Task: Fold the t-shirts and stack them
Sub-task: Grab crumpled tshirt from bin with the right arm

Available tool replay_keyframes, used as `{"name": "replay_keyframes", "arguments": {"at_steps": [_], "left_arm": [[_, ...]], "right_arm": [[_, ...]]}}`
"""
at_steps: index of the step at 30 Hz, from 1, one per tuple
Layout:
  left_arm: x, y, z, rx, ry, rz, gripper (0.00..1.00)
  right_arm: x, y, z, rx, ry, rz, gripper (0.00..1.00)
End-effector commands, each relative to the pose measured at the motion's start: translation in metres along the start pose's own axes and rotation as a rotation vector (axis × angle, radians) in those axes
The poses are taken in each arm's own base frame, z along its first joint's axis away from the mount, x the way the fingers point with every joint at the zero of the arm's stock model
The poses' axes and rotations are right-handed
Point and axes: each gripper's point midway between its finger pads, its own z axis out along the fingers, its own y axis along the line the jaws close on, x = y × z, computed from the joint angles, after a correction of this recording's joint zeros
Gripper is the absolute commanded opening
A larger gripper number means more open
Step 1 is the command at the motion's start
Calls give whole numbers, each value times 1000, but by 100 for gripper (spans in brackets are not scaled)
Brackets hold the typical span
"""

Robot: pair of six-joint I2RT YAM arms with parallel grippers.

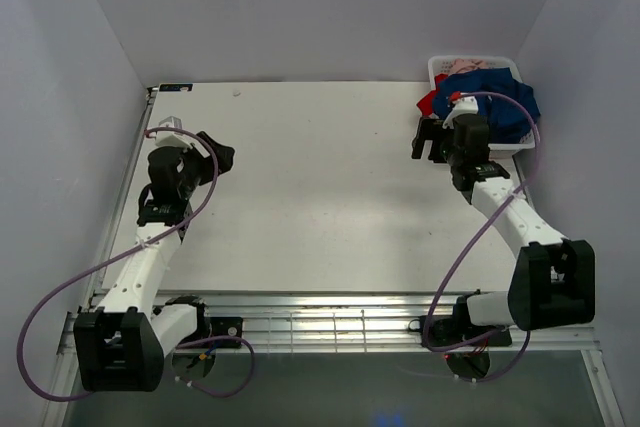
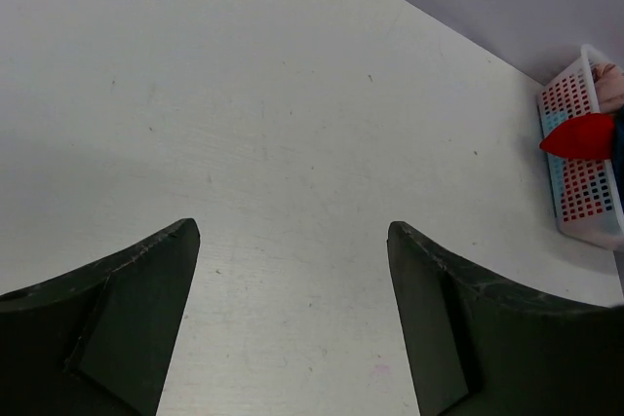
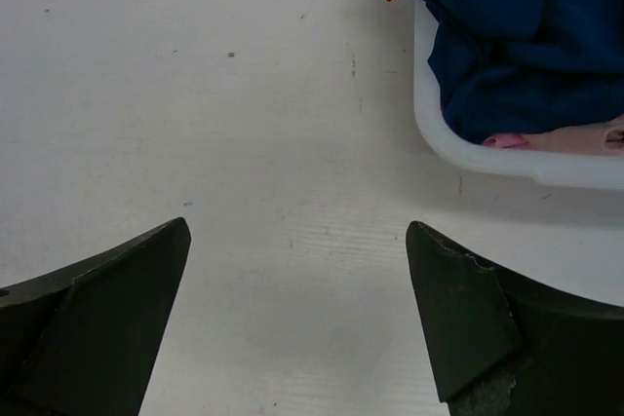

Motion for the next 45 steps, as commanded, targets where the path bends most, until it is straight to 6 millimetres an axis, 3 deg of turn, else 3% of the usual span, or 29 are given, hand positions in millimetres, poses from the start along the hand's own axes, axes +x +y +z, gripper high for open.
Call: {"name": "replay_keyframes", "arguments": {"at_steps": [1, 3, 4, 5, 6, 7, 8, 11, 17, 18, 22, 25, 27, 32, 35, 38, 41, 42, 43, 44, 45], "left_arm": [[-7, -1, 15, 27, -42, -17, 88], [3, 2, 27, 27, -5, -35, 87], [4, 1, 29, 29, 0, -37, 87], [4, 1, 31, 35, 1, -36, 87], [5, 1, 33, 35, 5, -35, 87], [6, 2, 34, 29, 3, -31, 87], [4, 2, 34, 30, -2, -27, 87], [2, 0, 32, 38, -7, -15, 87], [0, 0, 27, 43, -28, -1, 87], [-1, 0, 27, 42, -30, -1, 87], [-1, -1, 28, 43, -29, -4, 87], [2, -3, 29, 55, -15, -12, 87], [4, -5, 29, 70, -5, -20, 87], [7, -11, 26, 109, -1, -24, 87], [6, -16, 24, 130, 0, -24, 87], [5, -20, 20, 148, -4, -25, 87], [1, -23, 16, 161, -19, -22, 87], [0, -24, 15, 162, -21, -21, 87], [-1, -24, 14, 165, -25, -22, 87], [-2, -26, 12, 172, -28, -19, 87], [-3, -27, 12, 173, -31, -18, 87]], "right_arm": [[-79, -14, 23, 97, -193, -43, 97], [-74, -32, 53, 165, -153, -68, 98], [-97, -33, 61, 173, -191, -77, 100], [-83, -45, 82, 216, -141, -86, 95], [-87, -49, 91, 229, -135, -107, 95], [-106, -49, 98, 233, -165, -111, 94], [-95, -56, 114, 258, -131, -127, 94], [-93, -73, 138, 327, -99, -185, 94], [-70, -96, 166, 393, -19, -236, 90], [-69, -98, 167, 399, -9, -238, 85], [-62, -101, 164, 405, 16, -240, 10], [-78, -96, 148, 397, -9, -230, 8], [-99, -86, 134, 377, -40, -231, 8], [-161, -55, 94, 317, -116, -261, 21], [-176, -51, 80, 311, -143, -258, 22], [-168, -53, 80, 314, -114, -267, 23], [-148, -54, 85, 306, -75, -268, 22], [-132, -57, 89, 304, -45, -269, 21], [-127, -58, 92, 306, -39, -265, 20], [-117, -59, 96, 307, -21, -261, 8], [-111, -59, 98, 307, -11, -256, 8]]}}
